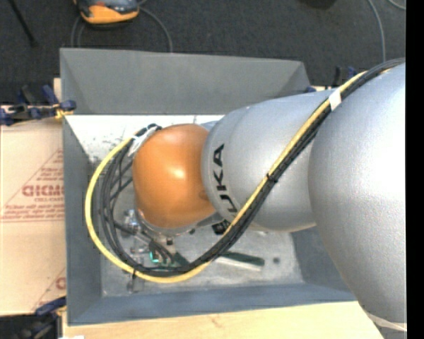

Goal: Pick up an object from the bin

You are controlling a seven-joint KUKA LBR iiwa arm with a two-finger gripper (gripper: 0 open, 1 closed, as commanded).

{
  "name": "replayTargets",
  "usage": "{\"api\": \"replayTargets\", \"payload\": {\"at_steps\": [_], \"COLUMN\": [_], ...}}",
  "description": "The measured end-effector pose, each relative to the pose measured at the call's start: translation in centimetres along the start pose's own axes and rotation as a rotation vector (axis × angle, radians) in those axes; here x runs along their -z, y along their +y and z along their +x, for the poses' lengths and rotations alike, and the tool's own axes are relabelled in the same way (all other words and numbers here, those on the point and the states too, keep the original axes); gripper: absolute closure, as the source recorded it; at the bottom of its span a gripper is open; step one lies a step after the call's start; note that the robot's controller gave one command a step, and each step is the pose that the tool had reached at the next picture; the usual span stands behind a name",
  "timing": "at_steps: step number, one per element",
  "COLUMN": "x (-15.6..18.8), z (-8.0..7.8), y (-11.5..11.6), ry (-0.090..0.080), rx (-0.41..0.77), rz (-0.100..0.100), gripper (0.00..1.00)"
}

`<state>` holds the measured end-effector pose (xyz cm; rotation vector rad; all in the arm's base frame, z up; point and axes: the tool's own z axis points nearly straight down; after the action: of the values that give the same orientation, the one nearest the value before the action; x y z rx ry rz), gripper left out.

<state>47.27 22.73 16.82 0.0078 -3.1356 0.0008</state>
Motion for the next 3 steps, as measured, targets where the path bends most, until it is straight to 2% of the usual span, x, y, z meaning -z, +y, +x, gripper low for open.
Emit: {"api": "replayTargets", "payload": {"at_steps": [1, 2, 3], "x": [0.4, -4.8, -5.0], "z": [-0.2, -0.8, -1.4], "y": [-0.1, -4.1, -7.0], "ry": [-0.007, -0.010, -0.003], "rx": [-0.005, -0.116, -0.303], "rz": [-0.002, -0.003, 0.000], "gripper": [0.00, 0.00, 0.00]}}
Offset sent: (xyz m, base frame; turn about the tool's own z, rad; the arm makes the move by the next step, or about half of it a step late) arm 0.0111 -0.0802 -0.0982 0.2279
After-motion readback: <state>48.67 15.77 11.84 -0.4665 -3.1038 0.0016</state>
